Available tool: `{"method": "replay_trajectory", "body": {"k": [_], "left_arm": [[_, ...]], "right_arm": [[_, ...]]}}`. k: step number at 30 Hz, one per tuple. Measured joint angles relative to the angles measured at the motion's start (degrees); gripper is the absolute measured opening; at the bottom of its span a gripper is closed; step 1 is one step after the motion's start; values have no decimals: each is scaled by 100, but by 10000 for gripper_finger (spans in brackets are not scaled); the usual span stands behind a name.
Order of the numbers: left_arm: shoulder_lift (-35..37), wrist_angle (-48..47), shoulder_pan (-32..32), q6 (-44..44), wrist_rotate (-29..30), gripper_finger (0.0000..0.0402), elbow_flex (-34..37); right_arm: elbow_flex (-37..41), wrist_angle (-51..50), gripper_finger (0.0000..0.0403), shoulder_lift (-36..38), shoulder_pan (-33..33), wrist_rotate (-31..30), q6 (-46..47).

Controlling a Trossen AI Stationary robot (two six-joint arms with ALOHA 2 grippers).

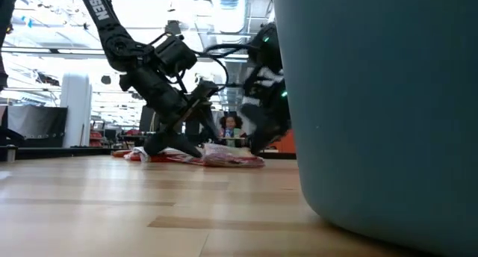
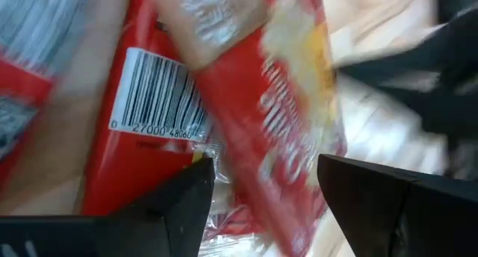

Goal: Sort popcorn bags into baskets
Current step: Put the popcorn bag into the blue container

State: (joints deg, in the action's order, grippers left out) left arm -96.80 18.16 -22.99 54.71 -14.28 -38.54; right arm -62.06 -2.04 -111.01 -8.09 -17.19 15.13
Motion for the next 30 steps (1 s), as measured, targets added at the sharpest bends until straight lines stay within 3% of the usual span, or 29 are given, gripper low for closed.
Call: {"method": "replay_trajectory", "body": {"k": [5, 10, 13, 16, 22, 30], "left_arm": [[-120, 284, 53, 101, -40, 235, -8], [-187, 388, 122, 169, -89, 233, -66], [-182, 401, 156, 209, -121, 210, -82], [-182, 429, 164, 304, -192, 161, -94], [-176, 494, 167, 333, -319, 26, -98], [2, 655, 198, 568, -1037, 10, -372]], "right_arm": [[1, 332, 15, -292, 15, 387, 33], [-33, 387, 28, -346, 87, 469, 50], [-59, 362, 37, -344, 126, 509, 49], [-49, 223, 37, -120, 174, 524, 8], [-55, -405, 18, 772, 299, 515, -60], [-55, -1687, 29, 2739, 809, 449, 141]]}}
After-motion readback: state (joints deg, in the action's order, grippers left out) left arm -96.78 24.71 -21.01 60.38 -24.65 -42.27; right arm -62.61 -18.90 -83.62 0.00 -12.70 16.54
